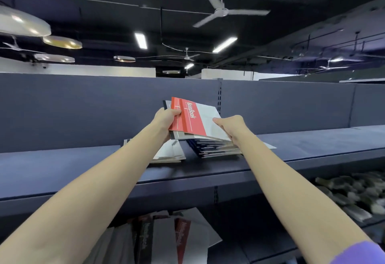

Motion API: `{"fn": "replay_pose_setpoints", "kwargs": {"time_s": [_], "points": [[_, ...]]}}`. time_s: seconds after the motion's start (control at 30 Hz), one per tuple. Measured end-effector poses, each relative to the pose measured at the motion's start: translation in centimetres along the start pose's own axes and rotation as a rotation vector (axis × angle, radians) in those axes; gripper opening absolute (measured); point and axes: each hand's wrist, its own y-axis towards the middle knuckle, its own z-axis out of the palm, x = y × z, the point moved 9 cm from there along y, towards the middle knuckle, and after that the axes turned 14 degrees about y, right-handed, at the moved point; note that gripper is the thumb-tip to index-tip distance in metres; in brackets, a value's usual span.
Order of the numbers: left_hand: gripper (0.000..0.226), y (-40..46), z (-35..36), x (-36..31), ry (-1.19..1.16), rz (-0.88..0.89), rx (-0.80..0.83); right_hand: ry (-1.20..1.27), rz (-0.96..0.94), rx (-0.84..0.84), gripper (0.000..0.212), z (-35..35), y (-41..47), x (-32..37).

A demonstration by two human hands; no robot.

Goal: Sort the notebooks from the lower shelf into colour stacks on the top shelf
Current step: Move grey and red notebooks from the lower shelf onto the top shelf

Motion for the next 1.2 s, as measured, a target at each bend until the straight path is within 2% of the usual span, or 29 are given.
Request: {"fn": "replay_pose_setpoints", "kwargs": {"time_s": [0.23, 0.4, 0.53, 0.6, 0.7, 0.8, 1.03, 1.2], "points": [[0.038, 1.1, 5.0, -1.4, 0.053, -0.014, -0.061, -0.03, -0.024, 0.075, 0.024, -3.8, 3.5, 1.0], [0.029, 1.9, 8.0, -1.7, 0.095, -0.045, -0.077, -0.029, -0.048, 0.104, 0.038, -5.8, 6.2, 0.9], [0.024, 2.0, 10.4, -1.8, 0.08, -0.077, -0.071, -0.016, 0.013, 0.093, 0.03, -7.9, 7.5, -0.9], [0.027, 1.9, 11.5, -1.8, 0.081, -0.09, -0.07, 0.011, 0.043, 0.067, 0.038, -8.9, 7.6, -1.6], [0.031, 2.0, 13.3, -1.7, 0.041, -0.069, -0.043, 0.001, 0.027, 0.032, 0.033, -10.5, 7.4, -1.6], [0.036, 2.4, 14.5, -1.9, 0.03, -0.061, -0.007, -0.01, 0.0, 0.016, 0.052, -12.0, 7.0, -1.3], [0.033, 2.3, 17.9, -2.8, 0.025, -0.02, 0.007, -0.037, -0.012, -0.037, 0.048, -15.9, 7.8, -2.1], [0.024, 2.3, 19.3, -3.8, 0.123, 0.005, -0.099, -0.164, 0.015, -0.02, 0.048, -17.8, 10.3, -3.5]]}}
